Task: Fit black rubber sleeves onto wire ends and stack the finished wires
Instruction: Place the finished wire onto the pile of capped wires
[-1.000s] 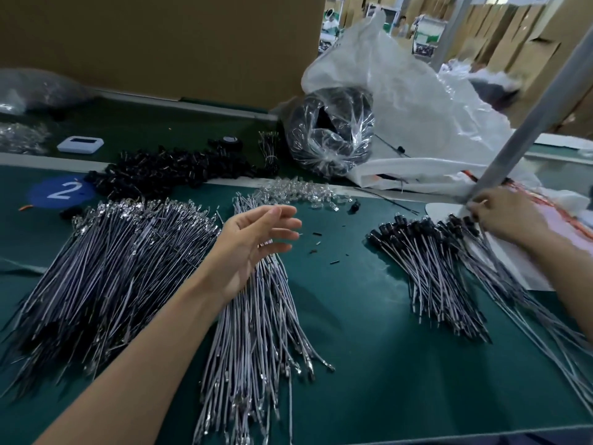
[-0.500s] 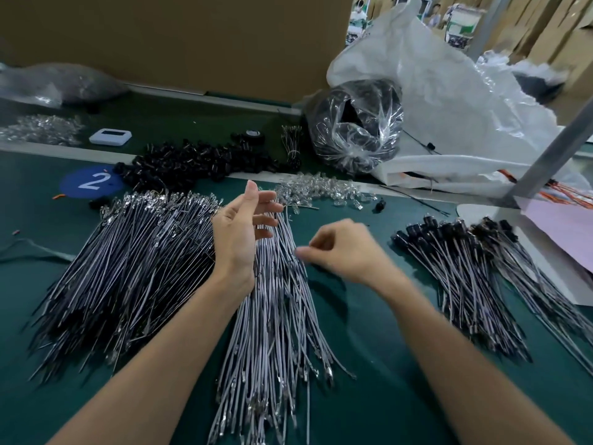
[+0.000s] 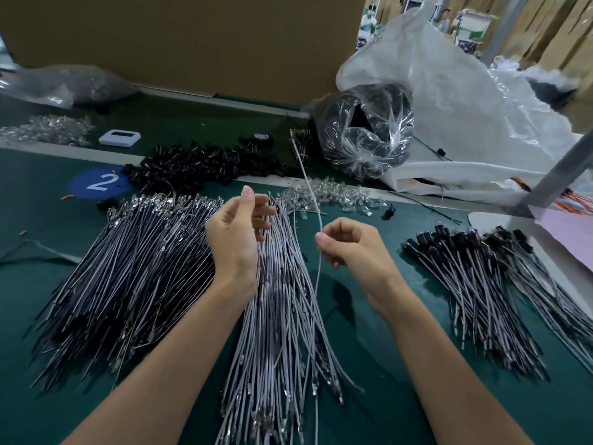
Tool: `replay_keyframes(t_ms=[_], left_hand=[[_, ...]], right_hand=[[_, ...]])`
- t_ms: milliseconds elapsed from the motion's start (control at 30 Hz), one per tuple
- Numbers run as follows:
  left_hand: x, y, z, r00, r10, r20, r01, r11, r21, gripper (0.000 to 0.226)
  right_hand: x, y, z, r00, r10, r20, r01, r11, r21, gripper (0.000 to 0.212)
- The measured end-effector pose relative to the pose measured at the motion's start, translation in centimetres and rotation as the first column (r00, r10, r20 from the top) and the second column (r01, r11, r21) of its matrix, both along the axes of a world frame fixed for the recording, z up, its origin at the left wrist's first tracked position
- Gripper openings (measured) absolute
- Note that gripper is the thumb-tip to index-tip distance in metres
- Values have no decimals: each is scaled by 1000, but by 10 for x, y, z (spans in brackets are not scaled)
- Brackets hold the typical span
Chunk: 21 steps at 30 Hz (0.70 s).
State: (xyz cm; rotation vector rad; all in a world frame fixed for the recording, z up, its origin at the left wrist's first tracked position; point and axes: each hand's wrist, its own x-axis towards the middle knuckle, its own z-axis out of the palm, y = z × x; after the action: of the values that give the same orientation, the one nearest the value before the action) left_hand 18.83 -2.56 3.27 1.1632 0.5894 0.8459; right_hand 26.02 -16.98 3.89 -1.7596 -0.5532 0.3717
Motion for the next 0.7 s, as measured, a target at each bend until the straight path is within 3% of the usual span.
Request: replay_keyframes(t_ms=[67, 100, 167, 200, 233, 333, 433, 533, 700], left_hand=[[-2, 0, 0, 993, 81, -81, -65, 980, 187, 23], [-3, 2, 0, 974, 141, -175, -67, 925, 373, 18], [-9, 9, 3, 834, 400, -379, 41, 640, 767, 11], [-12, 15, 6, 741, 526, -418, 131, 496, 858, 17], [-14, 23, 11, 650, 605, -459, 226, 423, 877, 23], [-24, 50, 28, 417, 688, -594, 405, 445, 799, 20], [-31, 65, 34, 332, 660, -674, 475, 501, 724, 12], [-32, 64, 28, 360, 645, -674, 482, 490, 727, 8], [-35, 64, 19, 535, 599, -596, 324, 505, 800, 4]], right_hand=[[-3, -1, 2, 1000, -14, 15, 12, 993, 119, 14], [-3, -2, 3, 999, -26, 22, 22, 983, 183, 13], [-4, -3, 6, 998, -54, 23, 44, 946, 320, 16], [-5, -3, 7, 997, -79, 27, 62, 918, 392, 17], [-5, -4, 9, 991, -124, 53, 86, 885, 458, 17], [-4, -7, 13, 900, -374, 225, 175, 781, 599, 15], [1, -14, 21, 850, -504, 153, 270, 666, 695, 12], [7, -23, 25, 837, -539, 98, 330, 639, 695, 11], [6, -27, 25, 806, -569, 164, 335, 666, 667, 13]])
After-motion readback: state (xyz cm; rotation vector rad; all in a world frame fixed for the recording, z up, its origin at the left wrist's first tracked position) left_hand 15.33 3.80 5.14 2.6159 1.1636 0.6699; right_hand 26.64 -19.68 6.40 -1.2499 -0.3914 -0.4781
